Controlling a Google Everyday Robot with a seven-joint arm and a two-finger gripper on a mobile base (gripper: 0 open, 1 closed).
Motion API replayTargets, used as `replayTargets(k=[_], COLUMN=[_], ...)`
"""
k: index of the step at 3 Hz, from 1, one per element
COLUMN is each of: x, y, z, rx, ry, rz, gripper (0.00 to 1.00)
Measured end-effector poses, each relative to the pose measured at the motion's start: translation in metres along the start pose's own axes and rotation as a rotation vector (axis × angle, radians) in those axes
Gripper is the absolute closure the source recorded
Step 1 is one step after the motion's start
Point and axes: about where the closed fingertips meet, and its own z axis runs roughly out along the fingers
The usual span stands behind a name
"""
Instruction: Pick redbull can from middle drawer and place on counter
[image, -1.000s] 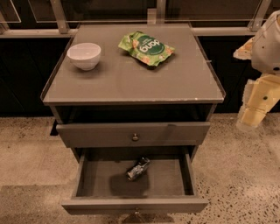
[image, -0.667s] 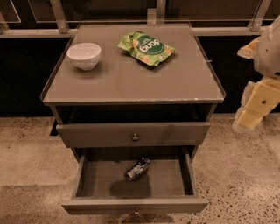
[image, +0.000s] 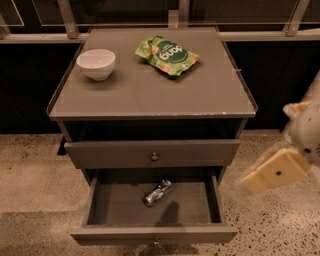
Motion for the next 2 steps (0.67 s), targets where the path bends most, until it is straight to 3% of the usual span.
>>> replayTargets(k=[1, 2], x=[0.0086, 0.0081], y=[0.0102, 0.0104], z=[0.0196, 0.0197], rx=[-0.019, -0.019], ry=[-0.048, -0.049], rz=[0.081, 0.080], gripper=[0.00, 0.00])
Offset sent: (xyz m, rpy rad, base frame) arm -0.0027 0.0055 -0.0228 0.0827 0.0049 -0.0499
